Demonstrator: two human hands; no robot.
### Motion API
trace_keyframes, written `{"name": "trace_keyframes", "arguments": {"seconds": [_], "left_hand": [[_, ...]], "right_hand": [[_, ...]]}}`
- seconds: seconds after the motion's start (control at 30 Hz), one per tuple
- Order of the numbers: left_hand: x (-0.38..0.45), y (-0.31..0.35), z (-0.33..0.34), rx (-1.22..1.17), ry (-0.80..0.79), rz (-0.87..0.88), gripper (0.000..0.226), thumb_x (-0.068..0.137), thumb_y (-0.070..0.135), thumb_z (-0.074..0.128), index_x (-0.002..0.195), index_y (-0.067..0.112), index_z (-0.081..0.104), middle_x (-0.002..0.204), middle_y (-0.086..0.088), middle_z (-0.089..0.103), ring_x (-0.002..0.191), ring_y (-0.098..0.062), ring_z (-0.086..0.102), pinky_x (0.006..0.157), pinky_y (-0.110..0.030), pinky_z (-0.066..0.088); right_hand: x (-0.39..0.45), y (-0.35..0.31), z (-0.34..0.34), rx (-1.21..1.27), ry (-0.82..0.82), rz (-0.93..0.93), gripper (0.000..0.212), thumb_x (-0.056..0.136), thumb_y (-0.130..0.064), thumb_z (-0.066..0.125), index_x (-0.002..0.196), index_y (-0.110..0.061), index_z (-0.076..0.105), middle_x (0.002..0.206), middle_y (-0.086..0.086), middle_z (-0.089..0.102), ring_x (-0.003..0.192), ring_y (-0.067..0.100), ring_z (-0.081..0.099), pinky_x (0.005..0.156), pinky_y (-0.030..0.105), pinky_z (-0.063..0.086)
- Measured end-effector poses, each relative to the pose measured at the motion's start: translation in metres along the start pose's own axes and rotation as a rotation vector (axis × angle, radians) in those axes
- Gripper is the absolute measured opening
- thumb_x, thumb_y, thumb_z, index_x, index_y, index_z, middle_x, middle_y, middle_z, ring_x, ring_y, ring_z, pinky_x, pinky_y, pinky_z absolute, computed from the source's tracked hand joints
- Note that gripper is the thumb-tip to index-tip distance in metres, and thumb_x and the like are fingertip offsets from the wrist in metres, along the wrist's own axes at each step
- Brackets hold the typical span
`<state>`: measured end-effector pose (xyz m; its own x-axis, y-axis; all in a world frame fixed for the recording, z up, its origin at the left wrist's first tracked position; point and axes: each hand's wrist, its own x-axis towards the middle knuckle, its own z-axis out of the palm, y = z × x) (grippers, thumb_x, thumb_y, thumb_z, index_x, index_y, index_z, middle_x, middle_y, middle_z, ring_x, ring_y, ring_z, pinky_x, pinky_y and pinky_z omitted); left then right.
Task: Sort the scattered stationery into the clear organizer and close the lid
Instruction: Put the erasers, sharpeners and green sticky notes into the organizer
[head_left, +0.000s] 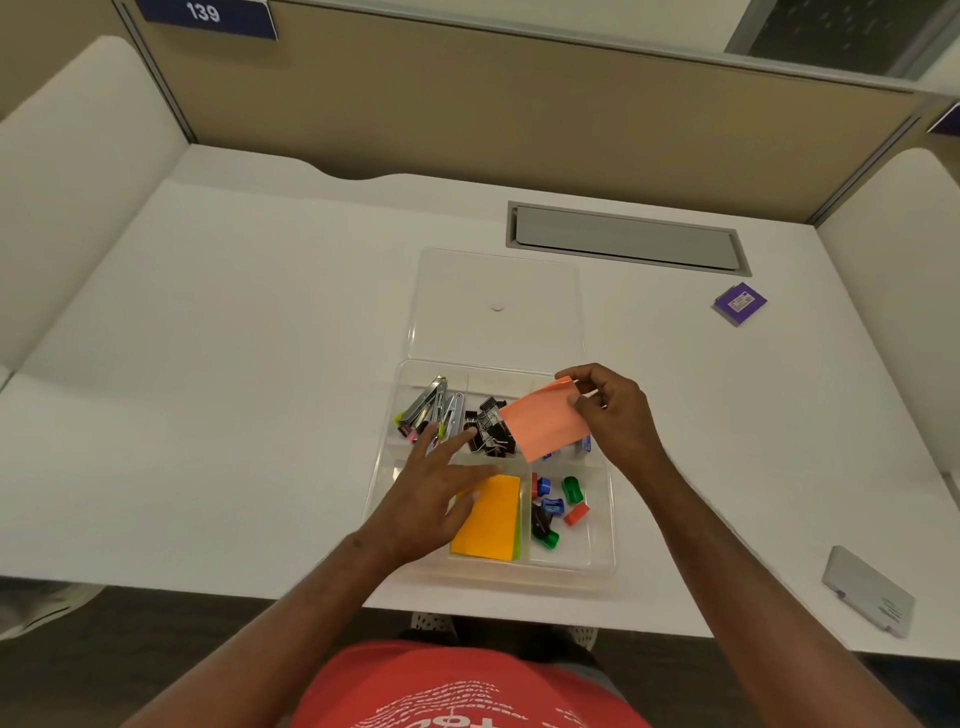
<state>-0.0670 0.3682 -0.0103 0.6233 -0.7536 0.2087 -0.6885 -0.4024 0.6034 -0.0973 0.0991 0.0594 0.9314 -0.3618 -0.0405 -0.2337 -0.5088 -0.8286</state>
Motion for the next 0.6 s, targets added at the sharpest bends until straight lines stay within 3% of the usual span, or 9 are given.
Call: {"name": "trace_keyframes", "arguments": {"seconds": [0.1, 0.2, 0.37, 0.47, 0.6], "left_hand": [[-0.002, -0.003, -0.001, -0.013, -0.003, 0.011, 0.038, 0.094, 0.019, 0.058, 0.128, 0.034, 0.063, 0.146, 0.000, 0.052, 0.150, -0.009, 0.021, 0.123, -0.056, 0.009], [-0.001, -0.005, 0.000, -0.022, 0.118, 0.017, 0.043, 0.092, 0.011, 0.059, 0.131, 0.029, 0.061, 0.143, 0.007, 0.056, 0.148, -0.017, 0.031, 0.120, -0.058, 0.018], [0.003, -0.009, 0.000, -0.013, 0.229, -0.053, 0.046, 0.097, 0.017, 0.057, 0.142, 0.018, 0.052, 0.149, 0.002, 0.049, 0.146, -0.019, 0.034, 0.115, -0.060, 0.026], [0.003, -0.008, 0.001, -0.027, 0.213, -0.064, 0.047, 0.102, 0.028, 0.048, 0.148, 0.019, 0.043, 0.152, 0.002, 0.045, 0.148, -0.018, 0.030, 0.117, -0.060, 0.025], [0.003, -0.009, 0.002, -0.030, 0.204, -0.081, 0.049, 0.103, 0.034, 0.047, 0.149, 0.020, 0.041, 0.155, 0.003, 0.041, 0.149, -0.017, 0.027, 0.118, -0.059, 0.023]], "right_hand": [[-0.001, -0.002, 0.005, -0.009, -0.041, -0.003, 0.038, 0.090, -0.001, 0.056, 0.106, -0.033, 0.068, 0.100, -0.010, 0.069, 0.086, 0.011, 0.060, 0.070, 0.025, 0.043], [-0.003, -0.006, 0.010, 0.020, -0.090, -0.036, 0.039, 0.089, 0.001, 0.057, 0.103, -0.033, 0.070, 0.098, -0.023, 0.067, 0.082, 0.001, 0.057, 0.070, 0.023, 0.044], [-0.006, -0.011, 0.022, 0.020, -0.250, -0.078, 0.035, 0.084, -0.006, 0.057, 0.102, -0.030, 0.073, 0.098, -0.009, 0.070, 0.077, 0.007, 0.058, 0.069, 0.022, 0.046], [-0.012, -0.015, 0.036, -0.077, -0.404, -0.106, 0.033, 0.084, -0.007, 0.060, 0.107, -0.026, 0.074, 0.100, -0.012, 0.071, 0.082, -0.002, 0.060, 0.072, 0.018, 0.048], [-0.019, -0.019, 0.055, -0.391, -0.571, -0.216, 0.034, 0.088, -0.017, 0.061, 0.119, -0.028, 0.070, 0.111, -0.008, 0.072, 0.094, 0.005, 0.064, 0.082, 0.031, 0.054]]}}
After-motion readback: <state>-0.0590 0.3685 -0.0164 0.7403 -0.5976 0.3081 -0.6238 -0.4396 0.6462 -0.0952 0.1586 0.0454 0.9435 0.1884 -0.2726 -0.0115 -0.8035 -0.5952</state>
